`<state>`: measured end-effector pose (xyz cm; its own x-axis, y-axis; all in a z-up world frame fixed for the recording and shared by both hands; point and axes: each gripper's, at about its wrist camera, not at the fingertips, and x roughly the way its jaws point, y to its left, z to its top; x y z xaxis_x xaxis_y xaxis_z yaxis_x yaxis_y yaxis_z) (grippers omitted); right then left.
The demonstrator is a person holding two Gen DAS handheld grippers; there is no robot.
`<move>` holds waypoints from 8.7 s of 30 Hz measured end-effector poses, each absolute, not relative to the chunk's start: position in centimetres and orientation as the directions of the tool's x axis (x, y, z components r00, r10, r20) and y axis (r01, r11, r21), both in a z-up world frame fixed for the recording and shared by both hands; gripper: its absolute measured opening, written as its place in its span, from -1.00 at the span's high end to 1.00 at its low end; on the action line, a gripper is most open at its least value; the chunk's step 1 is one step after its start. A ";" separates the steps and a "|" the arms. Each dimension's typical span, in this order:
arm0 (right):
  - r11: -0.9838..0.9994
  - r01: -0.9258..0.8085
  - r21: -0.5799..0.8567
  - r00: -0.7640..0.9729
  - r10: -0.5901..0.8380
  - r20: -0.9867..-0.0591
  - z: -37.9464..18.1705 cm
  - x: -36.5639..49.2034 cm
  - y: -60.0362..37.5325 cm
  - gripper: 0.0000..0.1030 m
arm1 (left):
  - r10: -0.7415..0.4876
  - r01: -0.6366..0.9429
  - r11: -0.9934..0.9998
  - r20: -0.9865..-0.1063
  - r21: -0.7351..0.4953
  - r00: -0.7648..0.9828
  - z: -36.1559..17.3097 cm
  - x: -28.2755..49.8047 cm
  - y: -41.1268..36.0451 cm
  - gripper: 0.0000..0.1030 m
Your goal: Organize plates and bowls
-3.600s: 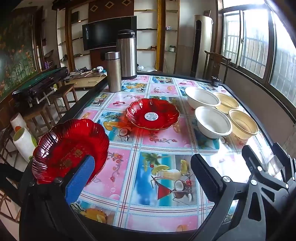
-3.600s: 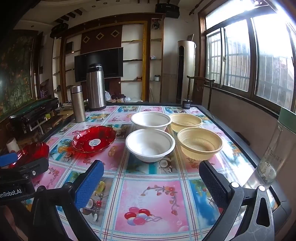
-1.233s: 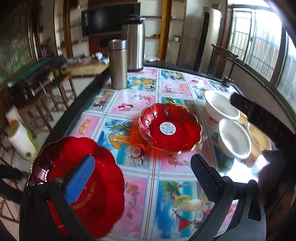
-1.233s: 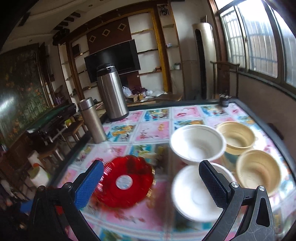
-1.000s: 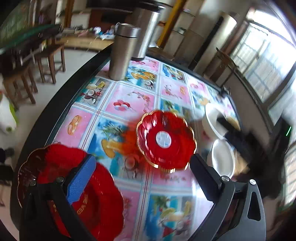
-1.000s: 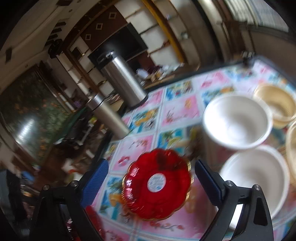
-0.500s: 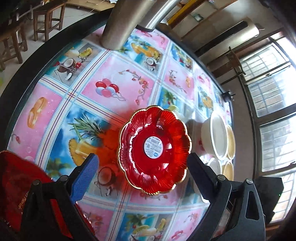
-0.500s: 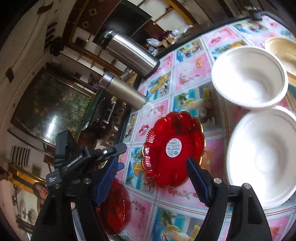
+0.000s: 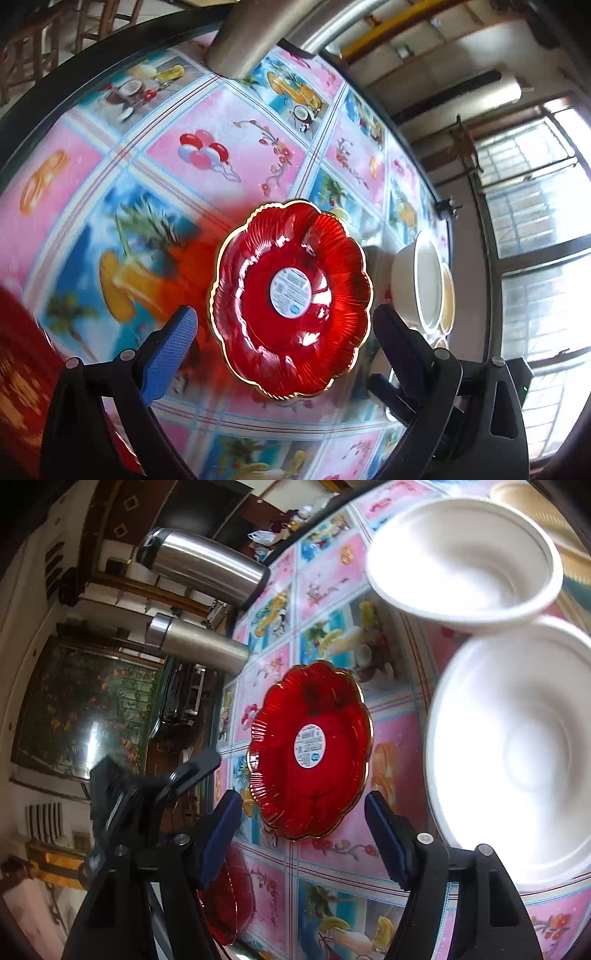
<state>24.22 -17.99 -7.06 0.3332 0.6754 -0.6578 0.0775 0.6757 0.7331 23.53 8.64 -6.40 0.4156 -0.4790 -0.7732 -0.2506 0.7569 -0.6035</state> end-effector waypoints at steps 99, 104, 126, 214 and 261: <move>0.818 -0.284 0.499 0.413 0.575 -0.707 -5.2 8.5 2.1 0.78 | -0.158 -0.392 0.781 -0.761 -0.486 0.630 -5.0 2.7 22.8 0.85; 0.834 -0.281 0.475 0.390 0.551 -0.738 -6.5 8.3 3.4 0.77 | -0.126 -0.403 0.801 -0.783 -0.443 0.609 -5.7 2.2 23.0 0.85; 0.861 -0.287 0.420 0.389 0.506 -0.770 -7.3 7.8 4.5 0.71 | -0.062 -0.390 0.857 -0.817 -0.338 0.573 -6.6 2.2 23.3 0.77; 0.673 0.136 0.727 0.697 0.457 -0.553 -7.1 10.7 -35.6 -0.31 | -0.304 0.171 0.952 -0.842 -0.253 0.445 -2.2 12.9 -5.1 -0.25; 0.709 0.166 0.686 0.731 0.378 -0.568 -9.3 13.1 -35.5 -0.07 | -0.648 0.226 0.761 -0.694 -0.608 0.315 -7.7 22.6 -12.0 -0.31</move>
<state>13.09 -35.47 -9.27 0.7314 0.3777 -0.5677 0.1661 0.7088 0.6856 22.56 -12.05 -7.72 0.3148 -0.6477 -0.6938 0.2260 0.7611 -0.6079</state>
